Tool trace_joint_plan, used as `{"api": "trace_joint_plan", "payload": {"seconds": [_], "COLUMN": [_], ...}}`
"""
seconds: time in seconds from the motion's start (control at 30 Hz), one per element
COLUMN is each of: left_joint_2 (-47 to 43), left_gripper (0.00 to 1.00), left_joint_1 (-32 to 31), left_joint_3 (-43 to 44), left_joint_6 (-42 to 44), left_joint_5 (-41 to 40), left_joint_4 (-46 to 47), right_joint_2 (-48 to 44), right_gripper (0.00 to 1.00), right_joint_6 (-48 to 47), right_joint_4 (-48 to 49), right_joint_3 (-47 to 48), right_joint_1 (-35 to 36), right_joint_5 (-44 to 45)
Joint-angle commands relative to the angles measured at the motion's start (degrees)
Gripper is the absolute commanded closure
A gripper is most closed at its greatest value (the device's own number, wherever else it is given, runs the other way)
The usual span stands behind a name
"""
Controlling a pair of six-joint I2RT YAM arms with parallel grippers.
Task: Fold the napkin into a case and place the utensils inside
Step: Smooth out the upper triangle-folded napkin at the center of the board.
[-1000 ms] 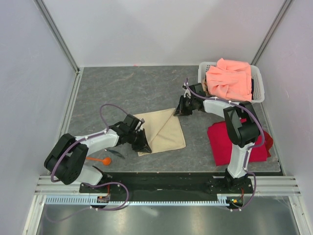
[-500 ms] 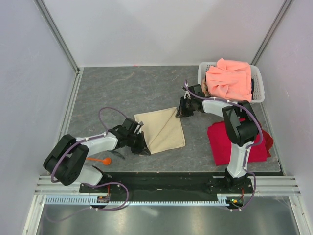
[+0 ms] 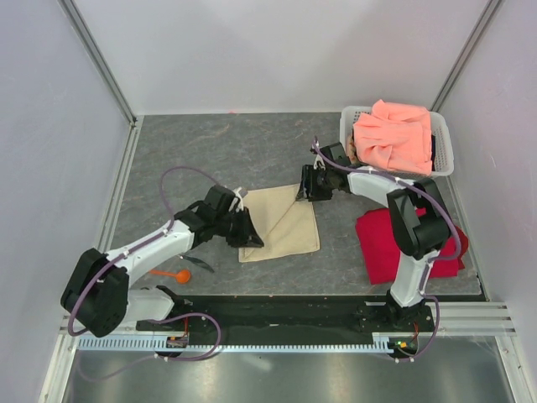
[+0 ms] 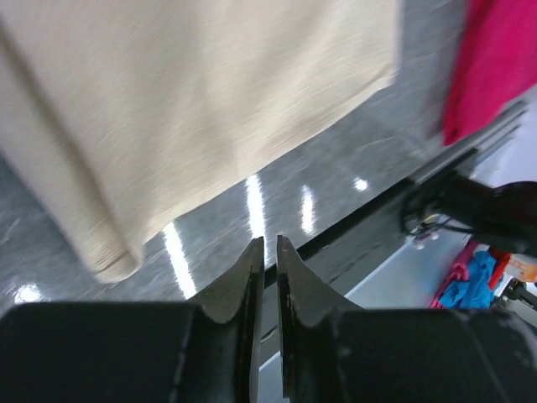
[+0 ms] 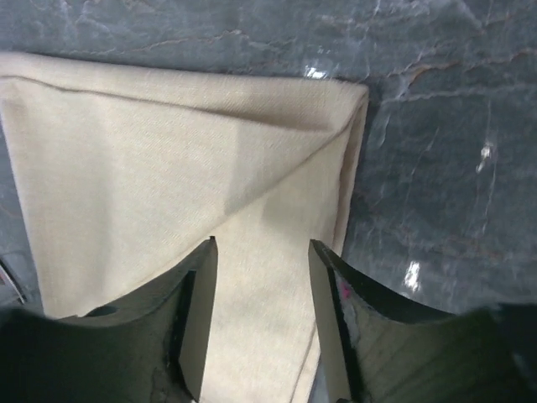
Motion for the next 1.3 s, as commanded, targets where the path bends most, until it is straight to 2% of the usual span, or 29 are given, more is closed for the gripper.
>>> {"api": "trace_joint_plan", "payload": {"seconds": [0.0, 0.07, 0.23, 0.33, 0.53, 0.73, 0.93, 1.07, 1.27], "left_joint_2": [0.19, 3.17, 10.30, 14.69, 19.17, 18.05, 18.04, 21.98, 27.79], "left_gripper": [0.83, 0.84, 0.88, 0.89, 0.89, 0.89, 0.88, 0.88, 0.88], "left_joint_1": [0.99, 2.57, 4.42, 4.60, 5.48, 7.06, 8.02, 9.34, 10.14], "left_joint_3": [8.55, 10.22, 13.30, 15.50, 16.91, 15.24, 16.55, 18.74, 21.74], "left_joint_6": [4.84, 5.82, 7.84, 7.93, 7.32, 7.40, 7.23, 7.14, 7.32], "left_joint_5": [-4.07, -3.91, -3.73, -3.65, -5.23, -4.96, -4.26, -4.17, -6.98], "left_joint_4": [-4.64, -4.48, -2.38, -1.32, 0.09, 0.44, 0.36, 1.14, 1.94], "right_joint_2": [-7.99, -9.58, -12.04, -13.97, -19.15, -20.66, -23.73, -23.74, -20.40], "right_gripper": [0.39, 0.39, 0.52, 0.53, 0.47, 0.46, 0.42, 0.37, 0.38], "right_joint_6": [-1.08, -0.12, 1.29, 2.52, 3.32, 3.14, 2.18, 1.74, 2.44], "right_joint_4": [-4.22, -4.40, -3.79, -2.04, 0.43, 0.70, -1.67, -2.82, 1.22], "right_joint_3": [-2.69, -4.53, -8.66, -12.88, -21.93, -25.90, -22.31, -19.75, -22.29], "right_joint_1": [0.92, 2.67, 10.39, 12.34, 12.70, 12.70, 12.70, 12.70, 12.70], "right_joint_5": [3.08, 2.38, 2.99, 4.66, 6.42, 7.30, 8.26, 9.06, 11.33]}}
